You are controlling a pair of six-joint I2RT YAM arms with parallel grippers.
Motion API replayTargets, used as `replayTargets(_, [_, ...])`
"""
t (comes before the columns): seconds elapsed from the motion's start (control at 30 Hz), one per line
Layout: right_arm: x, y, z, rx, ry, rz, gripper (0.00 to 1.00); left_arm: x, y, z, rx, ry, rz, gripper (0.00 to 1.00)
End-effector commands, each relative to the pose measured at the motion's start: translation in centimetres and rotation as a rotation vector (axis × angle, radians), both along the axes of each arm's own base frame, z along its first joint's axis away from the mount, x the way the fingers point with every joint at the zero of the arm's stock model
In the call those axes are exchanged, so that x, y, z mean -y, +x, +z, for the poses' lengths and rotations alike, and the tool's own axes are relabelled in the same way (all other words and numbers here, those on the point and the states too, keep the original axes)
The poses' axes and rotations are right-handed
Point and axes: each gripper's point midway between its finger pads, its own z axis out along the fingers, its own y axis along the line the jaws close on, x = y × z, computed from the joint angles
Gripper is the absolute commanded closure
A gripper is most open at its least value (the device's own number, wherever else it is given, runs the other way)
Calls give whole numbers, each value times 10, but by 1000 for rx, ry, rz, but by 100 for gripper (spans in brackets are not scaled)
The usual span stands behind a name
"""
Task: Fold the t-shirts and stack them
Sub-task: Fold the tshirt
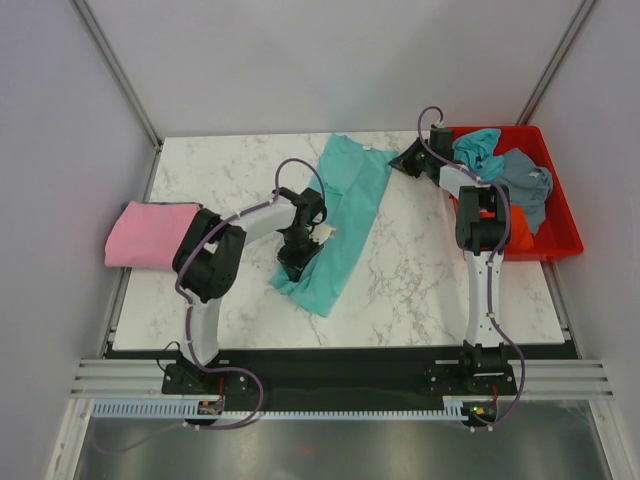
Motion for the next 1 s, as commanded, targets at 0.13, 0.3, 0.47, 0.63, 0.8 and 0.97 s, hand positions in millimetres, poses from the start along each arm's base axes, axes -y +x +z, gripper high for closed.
replayTargets(0.13, [2, 14, 25, 85, -28, 5, 86, 27, -5, 22, 28, -65, -26, 98])
replayTargets(0.3, [4, 12, 42, 116, -46, 13, 65, 4, 18, 35, 182, 49, -28, 35])
replayTargets(0.47, [11, 5, 57, 131, -71, 11, 50, -21, 65, 91, 479, 137, -61, 21])
replayTargets(0.63, [14, 1, 56, 122, -90, 9, 49, 8, 75, 131, 546, 11, -105, 32])
replayTargets(0.8, [16, 0, 43, 104, -107, 9, 48, 43, 44, 135, 454, -100, -194, 40])
replayTargets(0.97, [17, 2, 24, 85, -117, 11, 49, 72, 6, 123, 293, -221, -243, 67])
